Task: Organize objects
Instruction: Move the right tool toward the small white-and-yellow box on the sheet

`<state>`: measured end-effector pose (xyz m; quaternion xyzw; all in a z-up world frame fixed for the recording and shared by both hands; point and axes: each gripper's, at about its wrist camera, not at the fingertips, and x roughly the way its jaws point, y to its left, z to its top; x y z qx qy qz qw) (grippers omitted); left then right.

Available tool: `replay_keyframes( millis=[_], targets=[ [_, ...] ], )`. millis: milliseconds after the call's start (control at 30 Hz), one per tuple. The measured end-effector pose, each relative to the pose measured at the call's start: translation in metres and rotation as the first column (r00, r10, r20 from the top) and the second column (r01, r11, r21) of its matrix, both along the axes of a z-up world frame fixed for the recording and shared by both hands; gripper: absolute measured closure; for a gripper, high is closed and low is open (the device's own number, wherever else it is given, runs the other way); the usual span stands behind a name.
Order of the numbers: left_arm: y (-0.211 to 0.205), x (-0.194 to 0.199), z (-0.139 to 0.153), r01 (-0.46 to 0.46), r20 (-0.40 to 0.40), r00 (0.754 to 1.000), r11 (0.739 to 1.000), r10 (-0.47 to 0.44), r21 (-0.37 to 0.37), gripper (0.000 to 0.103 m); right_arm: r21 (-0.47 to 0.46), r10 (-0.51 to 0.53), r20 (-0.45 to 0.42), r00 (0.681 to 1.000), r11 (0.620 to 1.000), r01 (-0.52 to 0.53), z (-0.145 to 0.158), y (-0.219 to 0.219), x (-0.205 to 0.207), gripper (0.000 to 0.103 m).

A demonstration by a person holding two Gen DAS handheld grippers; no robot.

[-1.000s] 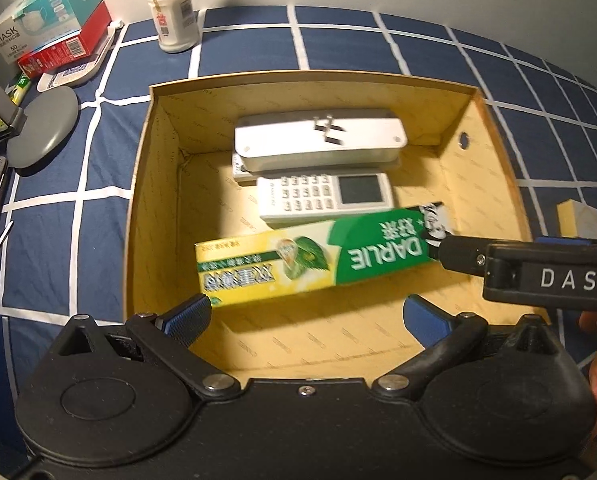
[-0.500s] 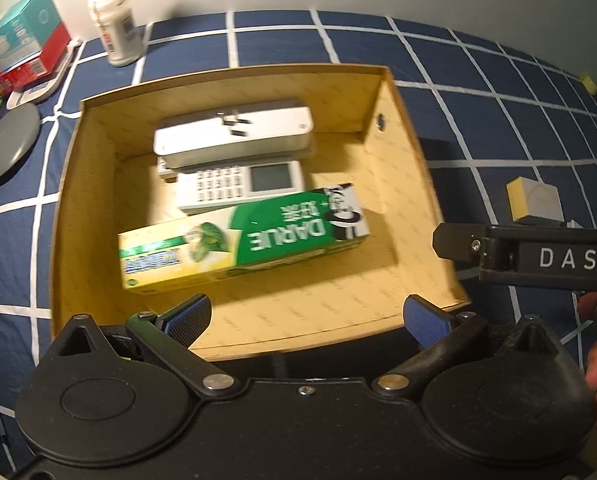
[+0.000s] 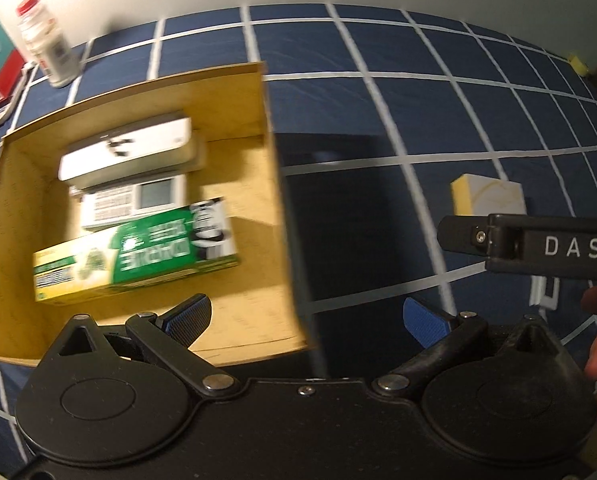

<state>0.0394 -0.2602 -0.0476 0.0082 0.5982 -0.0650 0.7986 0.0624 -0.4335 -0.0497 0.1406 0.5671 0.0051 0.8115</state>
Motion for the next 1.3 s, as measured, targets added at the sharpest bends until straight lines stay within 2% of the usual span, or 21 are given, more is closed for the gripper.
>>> replay_keyframes(
  millis=[267, 567, 900, 1300],
  targets=[
    [-0.070, 0.011, -0.018, 0.024, -0.028, 0.999, 0.999, -0.025, -0.025, 0.000, 0.001, -0.022, -0.005, 1.000, 1.000, 0.022, -0.011, -0.076, 0.004, 0.000],
    [-0.127, 0.029, -0.038, 0.053, -0.054, 0.997, 0.997, -0.056, -0.059, 0.000, 0.019, -0.045, -0.027, 0.999, 0.999, 0.046, -0.030, -0.134, 0.011, 0.000],
    [-0.157, 0.062, -0.061, 0.069, -0.098, 0.992, 0.995, -0.076, -0.072, 0.000, 0.054, -0.055, -0.075, 0.996, 0.997, 0.059, -0.055, -0.166, 0.034, 0.000],
    [-0.164, 0.102, -0.102, 0.064, -0.177, 0.980, 0.990, -0.086, -0.124, 0.000, 0.082, -0.031, -0.148, 0.989, 0.996, 0.044, -0.094, -0.173, 0.070, 0.003]
  ],
)
